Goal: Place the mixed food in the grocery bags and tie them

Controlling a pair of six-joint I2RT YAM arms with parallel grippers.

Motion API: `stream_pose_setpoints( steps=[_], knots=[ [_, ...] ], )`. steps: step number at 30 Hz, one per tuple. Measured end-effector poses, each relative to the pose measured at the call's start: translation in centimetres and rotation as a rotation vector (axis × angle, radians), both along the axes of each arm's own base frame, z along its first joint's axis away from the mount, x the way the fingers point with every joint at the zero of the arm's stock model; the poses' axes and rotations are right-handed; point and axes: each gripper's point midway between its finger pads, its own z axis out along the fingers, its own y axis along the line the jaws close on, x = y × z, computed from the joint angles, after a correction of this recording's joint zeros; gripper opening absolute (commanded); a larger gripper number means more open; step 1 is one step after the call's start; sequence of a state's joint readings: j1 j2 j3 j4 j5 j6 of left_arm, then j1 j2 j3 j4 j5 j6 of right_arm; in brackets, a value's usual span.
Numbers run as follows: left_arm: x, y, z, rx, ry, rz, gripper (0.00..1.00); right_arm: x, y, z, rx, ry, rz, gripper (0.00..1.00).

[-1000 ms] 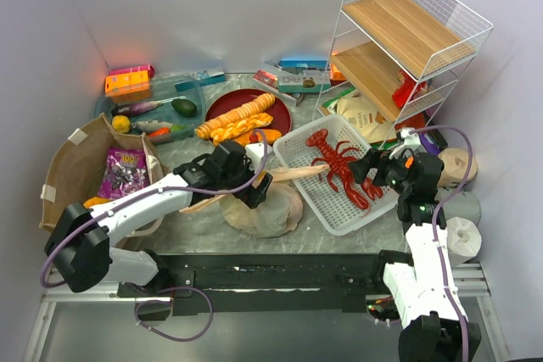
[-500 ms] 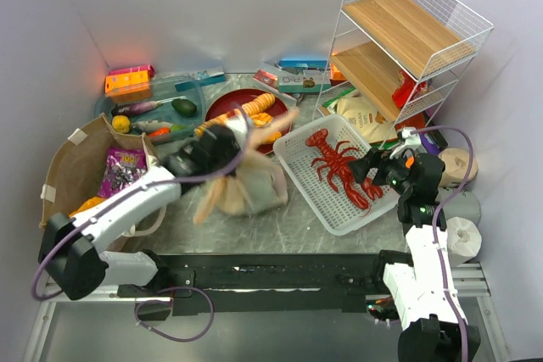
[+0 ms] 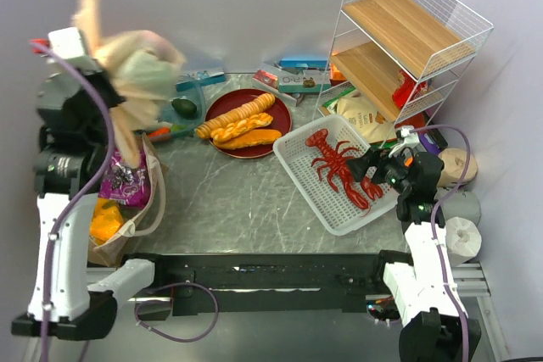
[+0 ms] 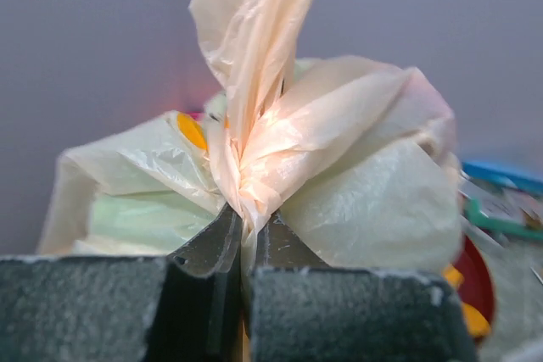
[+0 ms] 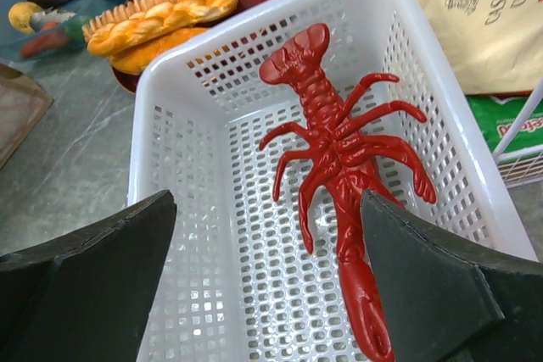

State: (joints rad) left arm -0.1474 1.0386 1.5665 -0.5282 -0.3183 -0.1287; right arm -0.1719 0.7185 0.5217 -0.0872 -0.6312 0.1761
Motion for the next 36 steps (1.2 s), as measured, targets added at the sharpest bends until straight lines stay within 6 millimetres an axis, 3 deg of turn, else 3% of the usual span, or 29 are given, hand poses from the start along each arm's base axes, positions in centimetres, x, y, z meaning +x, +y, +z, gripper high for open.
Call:
stream_pose_setpoints(
  steps=[2,6,8,13,16,18,23,30,36],
  knots=[
    [-1.1,2.8,0.7,-0.017,-0.015,0.095,0.01,0.1,0.0,-0.3,0.004,0.012,0.002,0.96],
    [-3.3,5.4,-0.2,-0.035,0.010,0.205,0.01,0.1,0.2,-0.4,0.004,0.015,0.008,0.96],
    [-4.6,6.5,-1.9,-0.051,0.031,0.262,0.01,0.1,0.3,-0.4,0.002,0.014,0.013,0.96],
    [-7.8,7.6,-8.5,-0.098,0.114,0.341,0.01,0.1,0.7,-0.5,0.001,0.019,0.028,0.96],
    [-9.1,8.1,-10.7,-0.113,0.132,0.387,0.01,0.1,0.8,-0.5,-0.002,0.019,0.033,0.96],
    [-9.4,8.5,-11.8,-0.133,0.120,0.414,0.01,0.1,0.8,-0.5,-0.004,0.018,0.033,0.96],
    [-9.9,9.1,-16.7,-0.206,0.126,0.487,0.01,0.1,0.8,-0.5,-0.005,0.017,0.033,0.96],
    [-10.0,9.7,-16.6,-0.296,0.032,0.545,0.01,0.2,0.7,-0.1,-0.012,0.009,0.033,0.97],
    [-9.5,10.5,-22.2,-0.434,0.069,0.626,0.01,0.2,0.9,-0.2,-0.023,0.008,0.039,0.98]
  ],
)
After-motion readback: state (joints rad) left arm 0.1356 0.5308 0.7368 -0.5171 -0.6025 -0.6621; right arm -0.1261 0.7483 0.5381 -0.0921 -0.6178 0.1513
